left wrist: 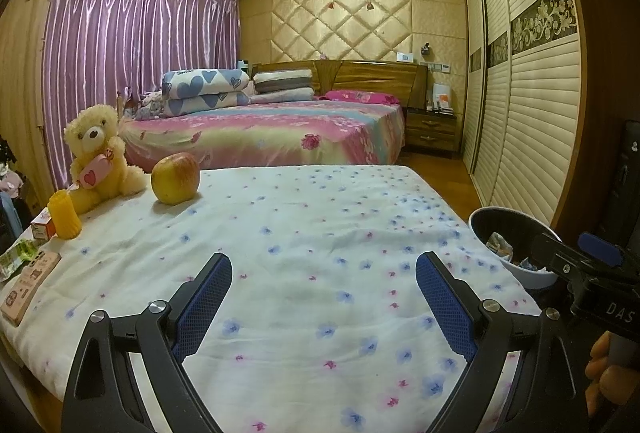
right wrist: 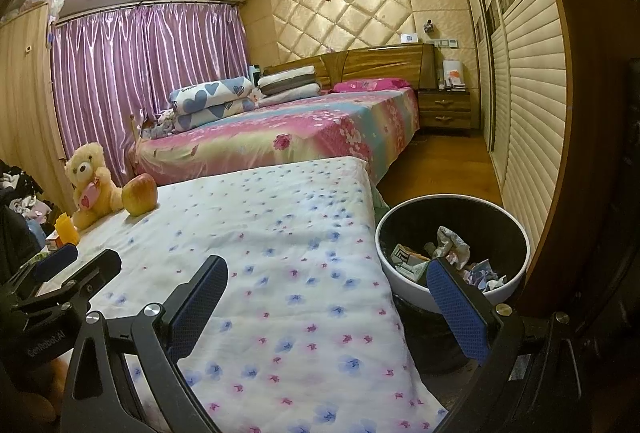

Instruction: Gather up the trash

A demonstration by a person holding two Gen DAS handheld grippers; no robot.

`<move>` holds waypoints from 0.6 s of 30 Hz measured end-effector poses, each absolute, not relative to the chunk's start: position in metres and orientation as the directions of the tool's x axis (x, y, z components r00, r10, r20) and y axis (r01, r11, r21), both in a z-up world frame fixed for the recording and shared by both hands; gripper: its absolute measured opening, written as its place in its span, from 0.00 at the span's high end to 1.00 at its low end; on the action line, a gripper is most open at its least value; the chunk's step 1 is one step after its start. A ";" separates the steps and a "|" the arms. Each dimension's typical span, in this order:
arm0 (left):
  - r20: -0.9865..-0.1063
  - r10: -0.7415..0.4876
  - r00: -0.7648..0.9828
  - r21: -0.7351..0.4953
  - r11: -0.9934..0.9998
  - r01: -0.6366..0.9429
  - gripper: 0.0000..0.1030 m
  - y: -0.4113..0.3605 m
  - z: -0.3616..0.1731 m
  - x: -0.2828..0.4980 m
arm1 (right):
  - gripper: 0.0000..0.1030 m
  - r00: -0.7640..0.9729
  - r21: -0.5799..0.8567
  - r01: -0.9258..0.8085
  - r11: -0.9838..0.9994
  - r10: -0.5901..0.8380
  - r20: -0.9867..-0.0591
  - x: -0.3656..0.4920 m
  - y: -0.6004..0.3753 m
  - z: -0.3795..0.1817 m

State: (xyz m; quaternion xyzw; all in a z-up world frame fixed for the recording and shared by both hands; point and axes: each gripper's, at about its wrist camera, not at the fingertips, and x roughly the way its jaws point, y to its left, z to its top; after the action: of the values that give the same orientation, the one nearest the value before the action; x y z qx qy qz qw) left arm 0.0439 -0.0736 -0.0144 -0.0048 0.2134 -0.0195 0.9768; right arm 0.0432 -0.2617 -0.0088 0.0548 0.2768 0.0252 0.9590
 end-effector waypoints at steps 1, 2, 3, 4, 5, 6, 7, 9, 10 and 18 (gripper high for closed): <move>-0.418 -0.039 0.908 -0.016 0.999 0.036 0.09 -0.073 -0.015 0.045 | 0.02 0.844 0.119 -0.018 0.993 0.079 -0.530 0.044 -0.262 -0.009; -0.419 -0.040 0.907 -0.016 0.999 0.036 0.09 -0.073 -0.015 0.045 | 0.02 0.843 0.119 -0.017 0.993 0.079 -0.533 0.044 -0.261 -0.010; -0.421 -0.041 0.906 -0.018 0.999 0.037 0.09 -0.072 -0.015 0.045 | 0.02 0.840 0.119 -0.017 0.993 0.079 -0.537 0.045 -0.262 -0.010; -0.424 -0.044 0.905 -0.023 0.999 0.038 0.09 -0.072 -0.015 0.046 | 0.02 0.837 0.120 -0.016 0.993 0.079 -0.541 0.046 -0.261 -0.010; -0.425 -0.046 0.904 -0.025 0.999 0.039 0.09 -0.071 -0.016 0.047 | 0.02 0.834 0.122 -0.014 0.992 0.079 -0.547 0.047 -0.261 -0.011; -0.428 -0.047 0.903 -0.028 0.999 0.039 0.09 -0.071 -0.016 0.048 | 0.02 0.831 0.122 -0.013 0.992 0.079 -0.550 0.048 -0.262 -0.011; -0.429 -0.049 0.902 -0.030 0.999 0.040 0.09 -0.070 -0.016 0.049 | 0.02 0.828 0.124 -0.011 0.992 0.078 -0.556 0.049 -0.262 -0.012; -0.432 -0.051 0.900 -0.036 0.999 0.039 0.09 -0.068 -0.016 0.050 | 0.02 0.823 0.127 -0.009 0.992 0.080 -0.563 0.051 -0.262 -0.014; -0.435 -0.055 0.899 -0.041 0.998 0.041 0.09 -0.067 -0.017 0.051 | 0.02 0.821 0.129 -0.007 0.992 0.080 -0.566 0.052 -0.262 -0.015; -0.451 -0.055 0.891 -0.046 0.998 0.039 0.09 -0.065 -0.020 0.060 | 0.02 0.806 0.137 0.002 0.991 0.079 -0.587 0.058 -0.264 -0.019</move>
State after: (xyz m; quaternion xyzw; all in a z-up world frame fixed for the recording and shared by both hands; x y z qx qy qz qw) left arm 0.0605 -0.0646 -0.0199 -0.0177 0.2324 -0.0242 0.9722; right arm 0.0579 -0.2644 -0.0192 0.0654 0.3109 0.0204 0.9480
